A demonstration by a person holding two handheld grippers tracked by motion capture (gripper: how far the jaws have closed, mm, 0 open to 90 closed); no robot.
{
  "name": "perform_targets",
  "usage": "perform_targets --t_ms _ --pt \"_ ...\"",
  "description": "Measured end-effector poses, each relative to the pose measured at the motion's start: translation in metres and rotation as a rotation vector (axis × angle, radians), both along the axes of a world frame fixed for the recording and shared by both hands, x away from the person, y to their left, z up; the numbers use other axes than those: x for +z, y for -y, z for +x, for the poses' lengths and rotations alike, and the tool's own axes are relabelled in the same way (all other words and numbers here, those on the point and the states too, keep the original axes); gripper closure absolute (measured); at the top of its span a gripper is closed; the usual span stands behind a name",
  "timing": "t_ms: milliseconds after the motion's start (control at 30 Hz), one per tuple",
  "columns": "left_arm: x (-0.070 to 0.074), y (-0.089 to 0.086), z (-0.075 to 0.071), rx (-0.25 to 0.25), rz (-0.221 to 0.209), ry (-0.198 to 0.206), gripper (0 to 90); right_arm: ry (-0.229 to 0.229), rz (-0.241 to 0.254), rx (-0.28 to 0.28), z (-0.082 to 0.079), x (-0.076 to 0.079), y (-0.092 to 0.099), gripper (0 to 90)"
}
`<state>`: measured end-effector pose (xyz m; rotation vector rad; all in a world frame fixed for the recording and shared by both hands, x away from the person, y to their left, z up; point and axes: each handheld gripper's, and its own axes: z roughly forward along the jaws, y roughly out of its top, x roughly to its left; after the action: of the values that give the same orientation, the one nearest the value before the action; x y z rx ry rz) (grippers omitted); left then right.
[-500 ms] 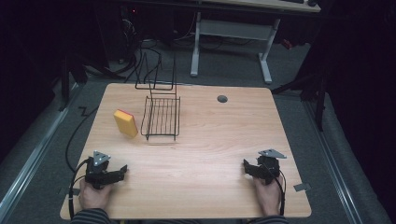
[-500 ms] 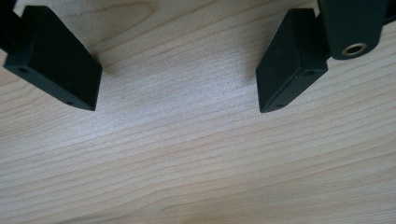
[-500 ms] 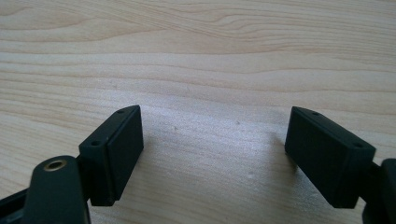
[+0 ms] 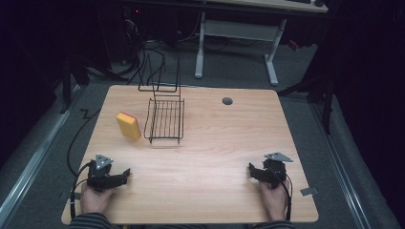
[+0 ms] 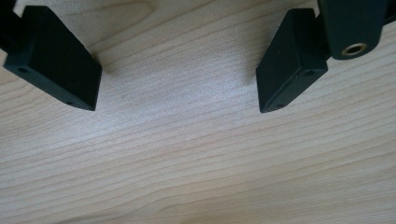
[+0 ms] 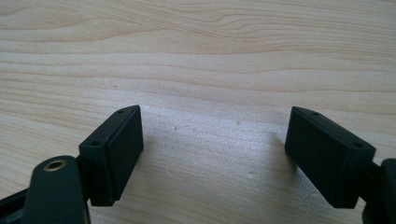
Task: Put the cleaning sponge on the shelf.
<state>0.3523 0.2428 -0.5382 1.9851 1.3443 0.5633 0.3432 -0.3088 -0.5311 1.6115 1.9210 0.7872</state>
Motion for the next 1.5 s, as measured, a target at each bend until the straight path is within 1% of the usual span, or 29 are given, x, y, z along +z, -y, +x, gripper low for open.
perform_targets --t_ms 333,633,667,700,800,833,933,1000,1033,1067,1100,1133,1200,1233,1267,1300,1333,1367,1467,1500 --pt "0.0 -0.001 0.001 -0.014 0.0 -0.001 14.9 0.004 0.0 0.002 -0.001 0.0 0.0 19.5" --pt "0.001 -0.001 0.002 -0.016 -0.003 -0.003 15.3 0.004 0.001 0.001 -0.001 0.0 0.0 19.5" --pt "0.002 -0.002 0.002 -0.015 -0.006 -0.013 15.4 0.004 0.001 0.002 -0.001 0.0 0.0 19.5" --pt "0.002 -0.002 0.002 -0.015 -0.006 -0.013 16.4 0.004 0.001 0.002 -0.001 0.0 0.0 19.5" --pt "0.004 -0.005 0.002 -0.02 -0.027 -0.032 17.1 0.004 0.001 0.001 -0.001 0.0 0.0 19.5" --pt "0.005 -0.004 0.003 -0.029 -0.015 -0.043 17.0 0.004 0.001 0.002 -0.001 0.0 0.0 19.5" --pt "0.005 -0.004 0.003 -0.037 -0.017 -0.049 15.9 0.004 0.001 0.002 -0.001 0.0 0.0 19.5" --pt "0.007 -0.007 0.001 -0.026 -0.052 -0.028 15.9 0.004 0.001 0.002 -0.001 0.0 0.0 19.5" --pt "0.007 -0.007 0.001 -0.026 -0.052 -0.028 15.7 0.004 0.001 0.002 -0.001 0.0 0.0 19.5" --pt "0.009 -0.009 0.0 -0.02 -0.085 -0.015 15.6 0.004 0.001 0.001 -0.001 0.0 0.0 19.5" --pt "0.009 -0.009 0.0 -0.02 -0.085 -0.015 15.6 0.004 0.001 0.001 -0.001 0.0 0.0 19.5" --pt "0.011 -0.01 0.0 -0.015 -0.095 -0.011 15.6 0.004 0.001 0.001 -0.001 0.0 0.0 19.5" --pt "0.015 -0.011 -0.001 -0.008 -0.113 0.009 15.3 0.004 0.0 0.002 -0.001 0.0 0.0 19.5" --pt "0.021 -0.012 -0.001 -0.005 -0.141 0.026 15.3 0.005 0.0 0.003 -0.001 0.0 0.0 19.5" --pt "0.023 -0.012 -0.001 -0.001 -0.149 0.033 15.4 0.004 0.001 0.002 -0.001 0.0 0.0 19.5" --pt "0.026 -0.013 -0.001 0.001 -0.152 0.043 15.4 0.005 -0.001 0.003 -0.001 0.0 0.0 19.5" --pt "0.026 -0.013 -0.001 0.001 -0.152 0.043 15.4 0.005 -0.001 0.003 -0.001 0.0 0.0 19.5" --pt "0.029 -0.012 -0.001 0.004 -0.145 0.059 15.2 0.005 0.0 0.002 -0.001 0.0 0.0 19.6" --pt "0.032 -0.013 -0.002 0.0 -0.141 0.071 15.1 0.005 0.0 0.003 -0.002 0.0 0.0 19.5" --pt "0.035 -0.012 -0.001 -0.001 -0.141 0.09 15.1 0.004 0.001 0.003 -0.002 0.0 0.0 19.5"
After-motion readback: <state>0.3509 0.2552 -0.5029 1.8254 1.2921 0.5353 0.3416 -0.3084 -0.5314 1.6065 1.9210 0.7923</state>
